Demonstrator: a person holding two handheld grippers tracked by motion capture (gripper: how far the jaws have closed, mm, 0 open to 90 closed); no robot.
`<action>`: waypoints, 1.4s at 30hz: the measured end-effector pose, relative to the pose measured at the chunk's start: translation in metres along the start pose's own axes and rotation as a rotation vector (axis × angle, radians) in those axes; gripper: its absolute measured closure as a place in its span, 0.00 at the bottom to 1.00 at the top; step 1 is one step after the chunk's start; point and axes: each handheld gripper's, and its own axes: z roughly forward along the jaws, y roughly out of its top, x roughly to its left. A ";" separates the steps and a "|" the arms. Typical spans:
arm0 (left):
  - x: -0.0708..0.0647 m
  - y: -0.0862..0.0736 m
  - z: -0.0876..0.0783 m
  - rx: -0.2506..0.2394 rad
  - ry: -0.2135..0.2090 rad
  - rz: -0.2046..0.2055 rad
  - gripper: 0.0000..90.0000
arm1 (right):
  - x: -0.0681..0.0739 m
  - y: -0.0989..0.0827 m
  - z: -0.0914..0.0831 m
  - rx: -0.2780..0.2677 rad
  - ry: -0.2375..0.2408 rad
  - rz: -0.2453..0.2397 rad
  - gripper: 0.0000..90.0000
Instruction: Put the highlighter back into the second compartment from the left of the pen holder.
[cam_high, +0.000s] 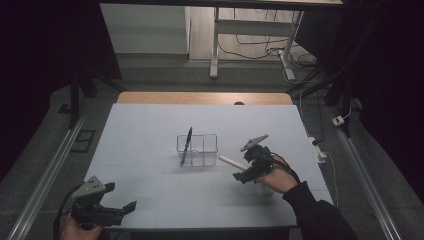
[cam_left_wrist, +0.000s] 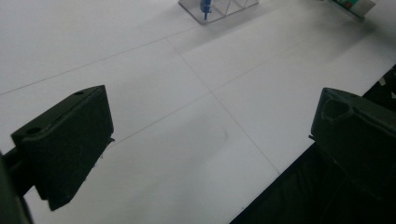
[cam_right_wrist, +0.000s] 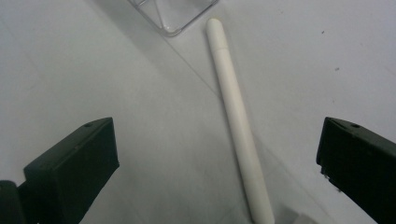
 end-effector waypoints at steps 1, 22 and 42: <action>0.000 0.000 0.000 -0.002 -0.005 -0.004 0.00 | -0.001 0.003 0.003 0.005 0.001 -0.005 0.00; 0.002 0.000 0.000 0.003 -0.007 -0.009 0.00 | -0.020 0.032 0.049 0.086 -0.002 -0.083 0.29; 0.000 0.000 0.001 0.009 -0.006 -0.001 0.00 | -0.017 0.036 0.049 0.109 0.054 -0.061 0.88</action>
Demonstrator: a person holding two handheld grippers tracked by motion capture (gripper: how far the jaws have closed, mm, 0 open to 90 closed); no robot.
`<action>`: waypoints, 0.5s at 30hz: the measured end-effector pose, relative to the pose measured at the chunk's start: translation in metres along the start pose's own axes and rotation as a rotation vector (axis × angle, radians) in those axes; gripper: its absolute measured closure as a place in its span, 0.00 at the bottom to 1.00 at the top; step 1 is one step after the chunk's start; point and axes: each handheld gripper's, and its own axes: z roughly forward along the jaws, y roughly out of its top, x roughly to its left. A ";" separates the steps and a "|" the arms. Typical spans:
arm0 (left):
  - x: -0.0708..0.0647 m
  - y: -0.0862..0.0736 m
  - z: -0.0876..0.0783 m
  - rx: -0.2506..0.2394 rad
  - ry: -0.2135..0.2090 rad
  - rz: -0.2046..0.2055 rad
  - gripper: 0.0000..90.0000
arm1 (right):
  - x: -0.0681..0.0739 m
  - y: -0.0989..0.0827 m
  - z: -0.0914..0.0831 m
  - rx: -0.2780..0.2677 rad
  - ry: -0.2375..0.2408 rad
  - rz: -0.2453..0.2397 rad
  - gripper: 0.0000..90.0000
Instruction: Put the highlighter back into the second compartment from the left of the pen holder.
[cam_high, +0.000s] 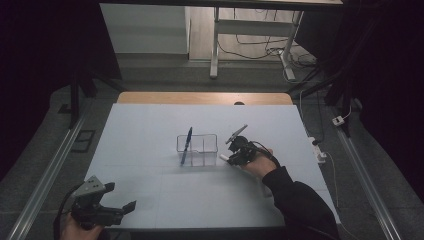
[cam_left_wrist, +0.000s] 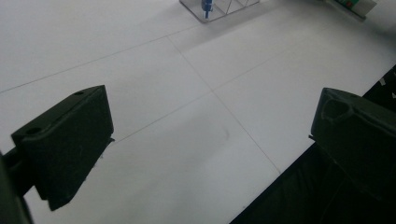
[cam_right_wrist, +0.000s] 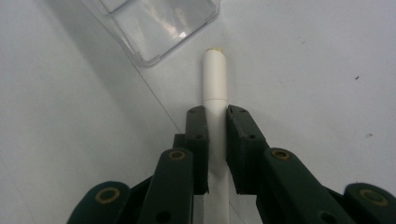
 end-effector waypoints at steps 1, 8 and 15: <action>0.000 0.000 0.000 0.000 0.000 0.000 0.00 | -0.001 0.000 0.000 -0.004 0.002 0.005 0.88; 0.000 0.000 0.000 0.001 0.001 0.002 0.00 | -0.001 -0.002 -0.003 -0.029 0.012 0.027 0.88; 0.000 0.000 0.000 0.003 -0.002 0.005 0.00 | -0.004 -0.003 -0.017 -0.116 -0.025 0.069 0.88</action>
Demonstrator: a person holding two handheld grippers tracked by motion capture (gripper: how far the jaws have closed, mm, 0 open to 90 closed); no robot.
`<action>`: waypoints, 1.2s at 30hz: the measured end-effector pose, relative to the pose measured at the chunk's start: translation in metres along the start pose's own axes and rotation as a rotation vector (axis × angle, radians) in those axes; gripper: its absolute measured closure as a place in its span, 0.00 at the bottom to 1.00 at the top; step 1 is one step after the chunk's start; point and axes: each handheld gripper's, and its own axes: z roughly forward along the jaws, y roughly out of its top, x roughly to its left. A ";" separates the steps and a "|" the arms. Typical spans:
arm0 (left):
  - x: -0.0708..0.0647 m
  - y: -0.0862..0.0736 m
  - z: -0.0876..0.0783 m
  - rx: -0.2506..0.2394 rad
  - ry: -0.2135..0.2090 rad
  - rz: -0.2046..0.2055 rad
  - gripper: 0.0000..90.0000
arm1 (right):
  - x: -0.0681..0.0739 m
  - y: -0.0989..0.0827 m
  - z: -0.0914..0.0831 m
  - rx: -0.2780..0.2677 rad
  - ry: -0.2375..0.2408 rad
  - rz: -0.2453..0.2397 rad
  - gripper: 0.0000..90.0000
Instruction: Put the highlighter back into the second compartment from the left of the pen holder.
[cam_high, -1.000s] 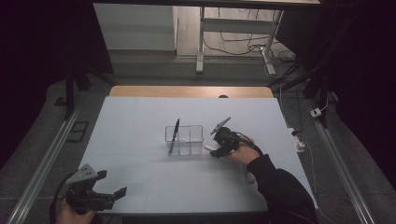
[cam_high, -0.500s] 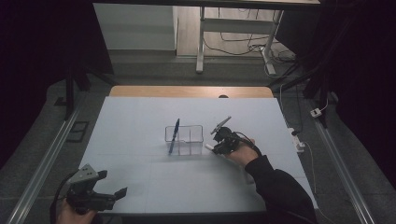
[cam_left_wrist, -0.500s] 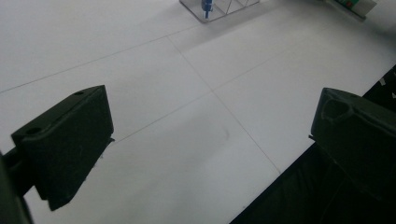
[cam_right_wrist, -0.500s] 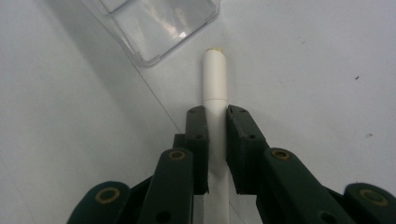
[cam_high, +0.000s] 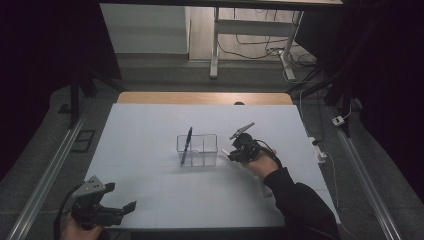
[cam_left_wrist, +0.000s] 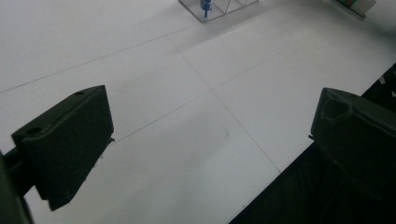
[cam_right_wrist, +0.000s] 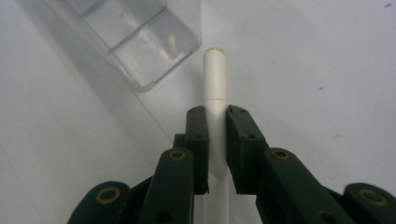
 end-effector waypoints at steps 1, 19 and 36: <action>0.000 0.000 0.000 0.000 0.000 0.000 0.00 | -0.001 0.000 -0.002 -0.014 -0.001 -0.001 0.88; 0.002 0.000 0.001 0.011 -0.035 -0.005 0.00 | 0.001 0.013 -0.056 -0.285 -0.016 0.035 0.88; 0.002 0.000 0.001 0.007 -0.038 -0.005 0.00 | 0.020 0.039 -0.070 -0.468 0.028 0.016 0.88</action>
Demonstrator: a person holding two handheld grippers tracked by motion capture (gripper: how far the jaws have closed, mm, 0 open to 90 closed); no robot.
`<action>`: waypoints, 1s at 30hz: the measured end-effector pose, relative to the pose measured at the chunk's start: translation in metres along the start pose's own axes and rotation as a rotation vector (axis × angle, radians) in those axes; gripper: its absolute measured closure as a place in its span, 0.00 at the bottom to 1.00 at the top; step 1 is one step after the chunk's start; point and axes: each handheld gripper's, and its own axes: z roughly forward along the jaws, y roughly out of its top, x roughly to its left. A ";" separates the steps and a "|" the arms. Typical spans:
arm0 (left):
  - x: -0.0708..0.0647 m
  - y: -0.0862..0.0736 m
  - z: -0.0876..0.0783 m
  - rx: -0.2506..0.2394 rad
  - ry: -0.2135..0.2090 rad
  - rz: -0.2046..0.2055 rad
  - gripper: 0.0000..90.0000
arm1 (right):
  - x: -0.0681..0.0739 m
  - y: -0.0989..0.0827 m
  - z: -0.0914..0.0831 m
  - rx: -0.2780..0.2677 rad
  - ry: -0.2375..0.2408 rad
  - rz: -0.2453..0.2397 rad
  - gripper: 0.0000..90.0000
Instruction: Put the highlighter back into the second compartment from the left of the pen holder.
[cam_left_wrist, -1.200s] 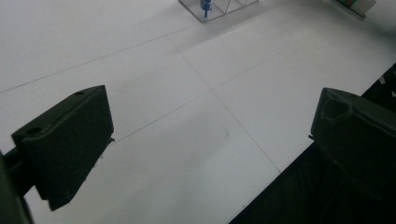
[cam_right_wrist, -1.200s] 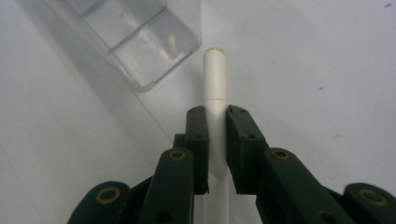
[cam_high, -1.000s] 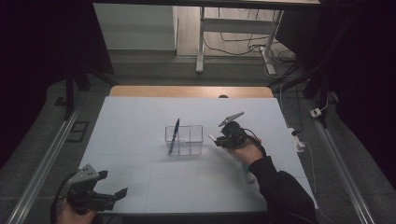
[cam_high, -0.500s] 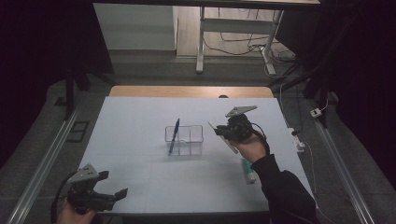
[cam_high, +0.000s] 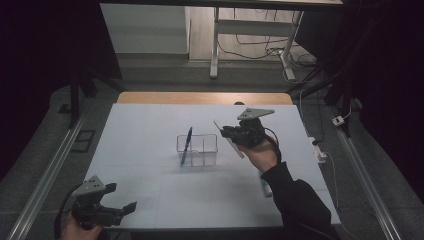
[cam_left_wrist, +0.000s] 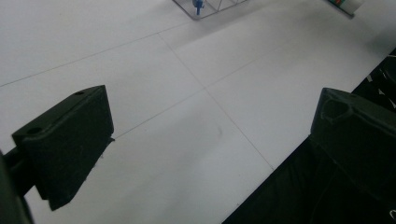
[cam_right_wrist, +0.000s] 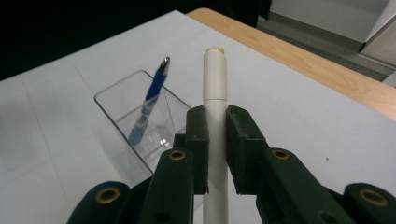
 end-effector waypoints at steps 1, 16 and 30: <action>0.000 0.000 0.000 0.000 0.000 0.000 0.00 | 0.001 0.001 0.001 -0.008 0.003 0.001 0.88; 0.000 0.000 0.000 -0.002 -0.003 0.000 0.00 | 0.009 0.015 0.020 -0.097 0.032 0.020 0.88; 0.001 0.000 0.000 -0.001 -0.010 0.002 0.00 | 0.019 0.024 0.044 -0.144 0.061 0.033 0.88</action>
